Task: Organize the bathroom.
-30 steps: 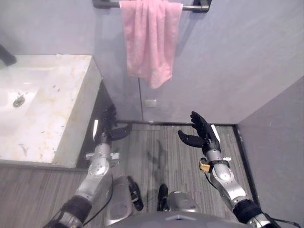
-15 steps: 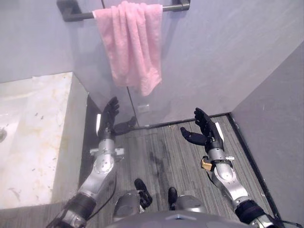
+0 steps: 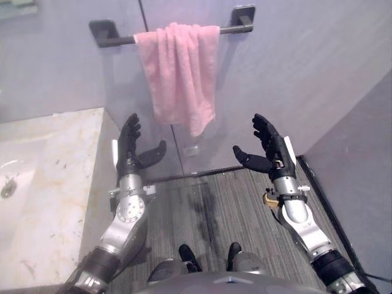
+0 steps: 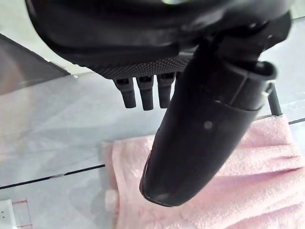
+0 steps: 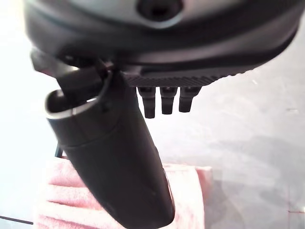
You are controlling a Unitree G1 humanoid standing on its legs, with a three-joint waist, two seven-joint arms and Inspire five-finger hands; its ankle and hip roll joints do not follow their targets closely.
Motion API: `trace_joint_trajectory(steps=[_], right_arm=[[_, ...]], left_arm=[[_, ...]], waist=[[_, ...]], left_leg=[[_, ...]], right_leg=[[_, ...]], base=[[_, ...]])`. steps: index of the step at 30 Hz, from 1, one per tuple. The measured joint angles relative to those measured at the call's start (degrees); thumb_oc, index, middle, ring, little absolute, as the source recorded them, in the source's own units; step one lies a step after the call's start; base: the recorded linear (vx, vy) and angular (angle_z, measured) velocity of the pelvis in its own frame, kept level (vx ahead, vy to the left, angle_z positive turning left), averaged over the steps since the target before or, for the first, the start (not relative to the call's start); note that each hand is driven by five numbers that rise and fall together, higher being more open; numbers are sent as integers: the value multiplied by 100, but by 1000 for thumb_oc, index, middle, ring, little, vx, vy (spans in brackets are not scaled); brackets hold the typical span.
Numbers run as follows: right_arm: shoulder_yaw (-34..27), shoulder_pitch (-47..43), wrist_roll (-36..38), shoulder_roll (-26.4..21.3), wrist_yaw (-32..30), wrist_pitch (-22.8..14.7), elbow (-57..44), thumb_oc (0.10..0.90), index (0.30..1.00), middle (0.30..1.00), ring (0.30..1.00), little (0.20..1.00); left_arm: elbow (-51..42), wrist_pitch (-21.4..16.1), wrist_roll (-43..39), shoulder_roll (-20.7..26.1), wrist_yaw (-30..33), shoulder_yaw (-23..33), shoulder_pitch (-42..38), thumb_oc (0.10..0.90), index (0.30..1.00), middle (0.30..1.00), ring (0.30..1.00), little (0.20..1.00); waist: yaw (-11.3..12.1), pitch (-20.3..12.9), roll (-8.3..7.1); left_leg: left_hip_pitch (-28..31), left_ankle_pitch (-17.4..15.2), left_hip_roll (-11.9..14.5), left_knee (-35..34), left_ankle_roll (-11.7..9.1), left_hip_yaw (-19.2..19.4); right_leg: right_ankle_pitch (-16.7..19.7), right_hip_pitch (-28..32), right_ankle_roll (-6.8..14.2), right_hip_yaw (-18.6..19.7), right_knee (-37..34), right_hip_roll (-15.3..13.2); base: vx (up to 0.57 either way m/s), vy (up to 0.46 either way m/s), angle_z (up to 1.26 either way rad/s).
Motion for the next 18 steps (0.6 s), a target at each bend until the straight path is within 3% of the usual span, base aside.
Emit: trace_joint_trajectory(steps=[5,9,18], right_arm=[[-311,-611,8,-39,-44,124,-1,800,900,900,900,900],[-393,-899,16,-76,-10,279,-2,800,900,900,900,900],[-383,-1780,271,-112,163,616,375,800,900,900,900,900]], left_arm=[[-45,5,-3,-19,18,12,11,800,900,900,900,900],[-150,32,-11,-19,-45,118,-27,800,900,900,900,900],[-139,332,-26,33,-56,241,-1023,800,900,900,900,900]], waist=[[171,-57,8],[159,-68,1],[129,-181,-162]], left_leg=[[-51,52,25,-48,-6,-213],[-70,60,1,-57,6,-326],[-61,108,-67,-125,67,-426]], right_leg=[[51,163,-95,-192,-266,137],[43,195,-104,-190,-274,150],[38,265,-89,-164,-345,113]], base=[[123,-52,21],[108,-36,16],[59,-13,7]])
